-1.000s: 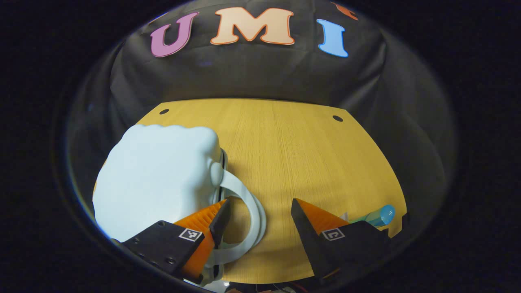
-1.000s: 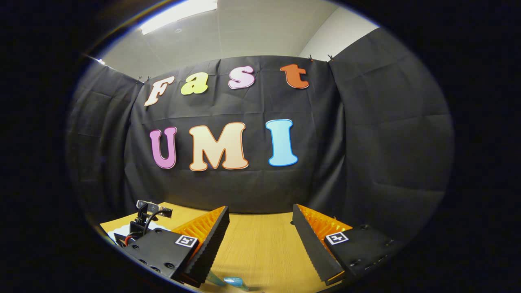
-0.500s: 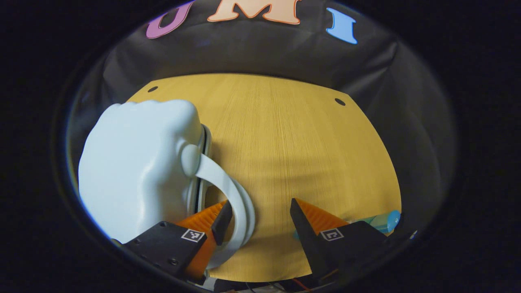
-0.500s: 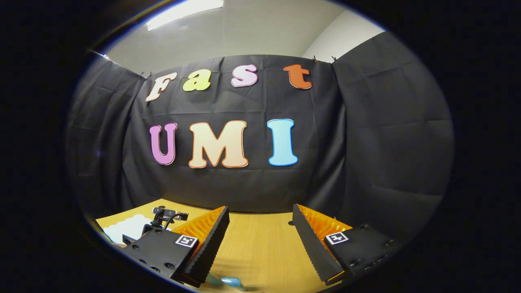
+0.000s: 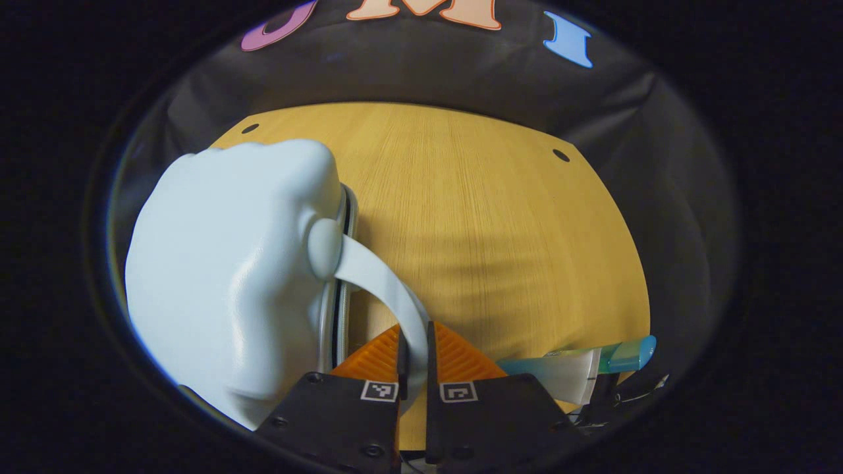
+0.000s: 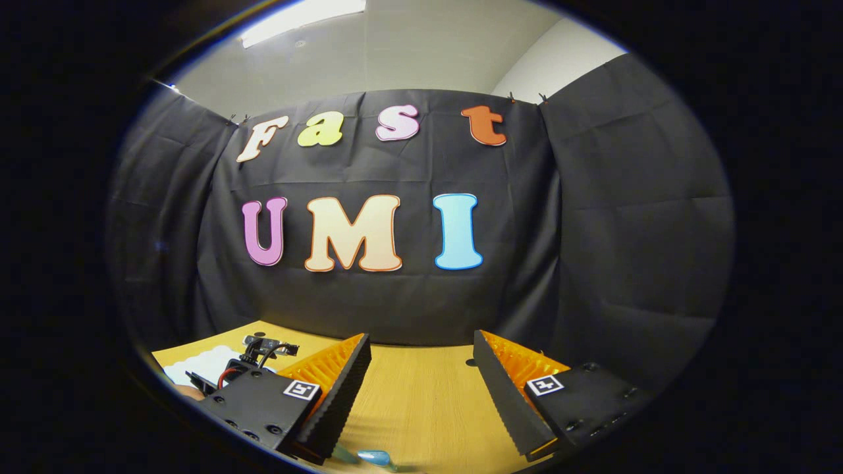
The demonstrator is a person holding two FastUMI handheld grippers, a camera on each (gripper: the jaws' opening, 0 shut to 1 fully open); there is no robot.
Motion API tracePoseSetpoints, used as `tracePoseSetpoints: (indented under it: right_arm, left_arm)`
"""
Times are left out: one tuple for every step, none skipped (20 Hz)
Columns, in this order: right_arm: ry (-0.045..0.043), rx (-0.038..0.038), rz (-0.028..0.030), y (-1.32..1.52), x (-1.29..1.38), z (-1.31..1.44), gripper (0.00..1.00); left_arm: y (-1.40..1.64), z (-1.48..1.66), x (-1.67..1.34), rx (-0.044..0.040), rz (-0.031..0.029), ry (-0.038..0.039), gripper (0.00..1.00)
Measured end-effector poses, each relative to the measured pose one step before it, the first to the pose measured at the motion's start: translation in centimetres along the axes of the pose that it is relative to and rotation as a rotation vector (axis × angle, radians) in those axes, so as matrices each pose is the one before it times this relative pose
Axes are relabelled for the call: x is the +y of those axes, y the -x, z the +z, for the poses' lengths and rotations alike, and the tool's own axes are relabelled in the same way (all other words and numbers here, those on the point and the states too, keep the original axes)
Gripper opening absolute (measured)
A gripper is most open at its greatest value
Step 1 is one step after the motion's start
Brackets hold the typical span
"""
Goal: First open the suitcase, pack the skin care products into it, and then close the suitcase.
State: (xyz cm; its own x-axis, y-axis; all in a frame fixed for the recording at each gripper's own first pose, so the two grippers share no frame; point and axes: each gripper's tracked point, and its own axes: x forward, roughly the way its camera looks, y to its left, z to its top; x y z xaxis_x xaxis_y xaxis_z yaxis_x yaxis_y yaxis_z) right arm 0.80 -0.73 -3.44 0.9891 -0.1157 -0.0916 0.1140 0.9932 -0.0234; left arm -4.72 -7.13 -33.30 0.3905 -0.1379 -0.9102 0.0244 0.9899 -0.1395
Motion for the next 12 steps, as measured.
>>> tracePoseSetpoints:
  right_arm:
    - [0.00133,-0.00379,0.00796,-0.029,0.295,0.055,0.98]
    - [0.00192,-0.00343,0.00633,-0.028,0.377,-0.018,0.98]
    - [-0.00047,-0.00228,0.00658,-0.096,0.328,0.104,0.98]
    - [-0.00171,-0.00383,0.00803,-0.069,0.403,0.047,0.98]
    - [-0.00241,-0.00399,0.00531,-0.084,0.316,0.201,0.98]
    - [-0.00228,-0.00416,0.00704,-0.09,0.355,-0.032,0.98]
    - [-0.0022,-0.00618,0.0067,-0.087,0.362,0.219,0.98]
    - [-0.00121,-0.00587,0.00476,-0.016,0.249,0.129,0.96]
    - [-0.00204,-0.00669,0.00599,-0.095,0.332,0.198,0.98]
    - [-0.00229,-0.0042,0.00357,-0.028,0.304,0.115,0.98]
    - [-0.00458,-0.00182,0.00632,-0.08,0.374,0.052,0.98]
    - [-0.00541,0.00059,0.00655,-0.105,0.438,-0.038,0.98]
  left_arm:
    - [0.163,0.218,-0.232,-0.00971,0.00709,-0.04228,0.07]
    - [0.476,0.343,-0.106,-0.01351,0.00777,-0.04515,0.07]
    - [0.519,0.509,-0.24,-0.01993,0.00176,-0.03249,0.06]
    - [0.534,0.536,-0.35,-0.01938,-0.00995,-0.00568,0.06]
    - [0.469,0.332,-0.127,-0.00297,-0.01258,0.01203,0.05]
    - [0.678,-0.075,0.235,-0.00035,-0.01221,0.0188,0.05]
    - [0.672,0.403,0.026,-0.0098,-0.01009,0.01312,0.05]
    - [0.427,0.409,-0.149,-0.01531,-0.00743,0.01068,0.05]
    - [0.455,0.473,-0.158,-0.01898,-0.01328,-0.00296,0.04]
    - [0.457,0.464,0.064,-0.02526,-0.00447,-0.00289,0.03]
    - [0.57,0.429,0.135,-0.01353,-0.00067,-0.00406,0.02]
    - [0.637,0.676,0.413,-0.01605,-0.00181,-0.00206,0.02]
